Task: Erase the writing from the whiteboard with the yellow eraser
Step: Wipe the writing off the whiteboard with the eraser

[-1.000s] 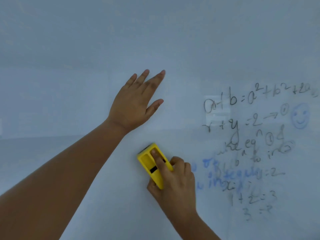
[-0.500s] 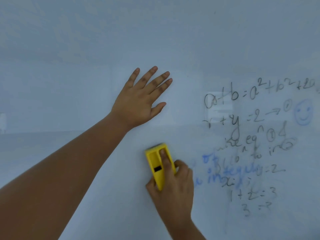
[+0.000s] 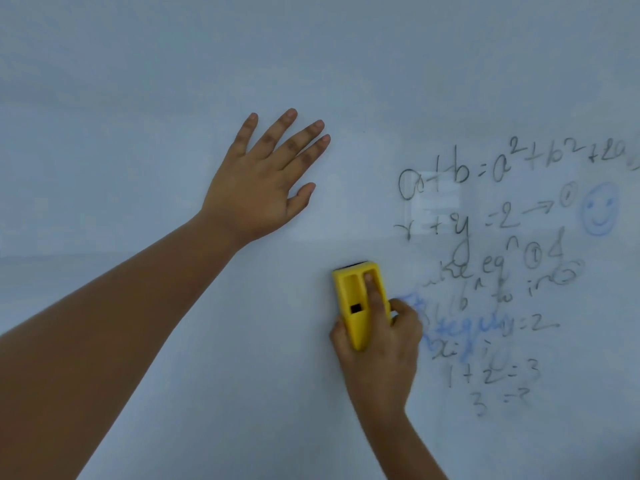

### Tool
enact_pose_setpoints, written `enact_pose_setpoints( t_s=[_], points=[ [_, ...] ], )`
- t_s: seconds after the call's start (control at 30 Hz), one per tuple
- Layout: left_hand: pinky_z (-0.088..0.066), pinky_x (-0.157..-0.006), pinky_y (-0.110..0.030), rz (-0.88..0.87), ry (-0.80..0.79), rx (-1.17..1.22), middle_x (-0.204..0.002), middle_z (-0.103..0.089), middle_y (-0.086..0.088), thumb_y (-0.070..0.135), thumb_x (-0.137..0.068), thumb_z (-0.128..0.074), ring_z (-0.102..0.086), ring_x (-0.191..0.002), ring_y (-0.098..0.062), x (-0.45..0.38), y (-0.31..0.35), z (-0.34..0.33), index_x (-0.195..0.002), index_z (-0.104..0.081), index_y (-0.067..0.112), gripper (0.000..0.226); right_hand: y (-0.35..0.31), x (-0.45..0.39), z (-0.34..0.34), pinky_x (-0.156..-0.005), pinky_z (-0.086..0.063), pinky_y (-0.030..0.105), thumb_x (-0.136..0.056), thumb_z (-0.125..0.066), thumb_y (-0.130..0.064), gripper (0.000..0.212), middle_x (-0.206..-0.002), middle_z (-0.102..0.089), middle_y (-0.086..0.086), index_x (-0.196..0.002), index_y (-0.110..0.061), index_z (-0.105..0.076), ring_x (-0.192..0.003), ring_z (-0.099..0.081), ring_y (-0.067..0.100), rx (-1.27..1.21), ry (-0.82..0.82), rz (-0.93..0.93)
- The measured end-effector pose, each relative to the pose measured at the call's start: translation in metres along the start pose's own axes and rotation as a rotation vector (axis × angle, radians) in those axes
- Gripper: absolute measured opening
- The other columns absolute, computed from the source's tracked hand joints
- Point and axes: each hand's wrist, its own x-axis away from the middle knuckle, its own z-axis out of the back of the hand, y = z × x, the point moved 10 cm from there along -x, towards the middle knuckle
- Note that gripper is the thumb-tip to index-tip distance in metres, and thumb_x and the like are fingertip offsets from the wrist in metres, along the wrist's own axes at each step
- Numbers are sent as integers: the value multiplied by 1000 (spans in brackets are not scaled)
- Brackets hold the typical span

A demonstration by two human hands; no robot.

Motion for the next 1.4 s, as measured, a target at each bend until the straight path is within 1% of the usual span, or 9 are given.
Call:
enact_pose_setpoints(
  t_s=[0.1,0.2,0.3,0.4,0.5,0.7,0.9,1.13,1.4],
  points=[
    [-9,-115,-51,4,12,-4,-156,-24,0,40,-98,-25,-17,-144,-25,0,-1,1,-149,-22,20,55,-4,39,-12,-59,-49,36,-63,-58,-47,68,-100,-47,6,-129,-39,-42,-78,-43,25,2,-105,91],
    [-9,-116,-52,5,25,2,-156,-24,0,39,-98,-26,-17,-144,-25,0,-1,1,-149,-22,20,55,29,51,-3,-56,-51,38,-53,-73,-38,75,-92,-58,14,-124,-35,-48,-68,-52,34,59,-137,167],
    [-10,-115,-52,6,40,2,-155,-26,-1,38,-98,-26,-18,-144,-25,1,0,2,-149,-23,20,54,74,24,19,-58,-52,43,-50,-85,-24,87,-96,-56,20,-126,-32,-45,-77,-53,38,87,-79,41],
    [-10,-116,-52,11,47,-1,-155,-25,0,37,-98,-27,-18,-144,-25,1,-1,1,-149,-23,20,53,90,-11,30,-58,-49,38,-67,-74,-31,78,-106,-46,15,-134,-40,-35,-92,-47,30,-23,16,-112],
    [-10,-115,-52,23,52,-1,-155,-26,0,36,-98,-27,-19,-143,-25,2,0,1,-149,-24,20,53,71,-22,24,-60,-40,30,-70,-61,-42,72,-107,-43,9,-135,-42,-31,-92,-39,17,-67,45,-88],
    [-11,-115,-53,81,68,10,-154,-28,-1,30,-98,-27,-21,-143,-26,3,2,2,-148,-26,21,51,60,23,12,-59,-51,37,-58,-70,-37,74,-99,-51,12,-128,-36,-44,-81,-49,30,19,-120,79],
    [-14,-114,-53,128,94,22,-153,-31,-1,25,-98,-27,-23,-142,-25,4,3,4,-147,-29,21,49,88,-26,32,-60,-49,38,-69,-73,-32,79,-108,-46,14,-136,-41,-32,-92,-47,28,-15,23,-134],
    [-13,-114,-52,180,107,-11,-153,-31,0,24,-98,-26,-24,-142,-25,5,5,3,-147,-29,22,50,43,-26,18,-57,-46,32,-68,-57,-46,68,-101,-49,9,-132,-39,-39,-81,-43,22,-4,-73,57],
    [-12,-114,-52,211,102,-28,-153,-31,0,24,-96,-27,-23,-142,-24,7,4,2,-147,-29,23,51,14,-117,37,-67,-48,41,-70,-66,-38,69,-103,-48,14,-134,-37,-40,-89,-46,30,-58,79,26]
  ],
)
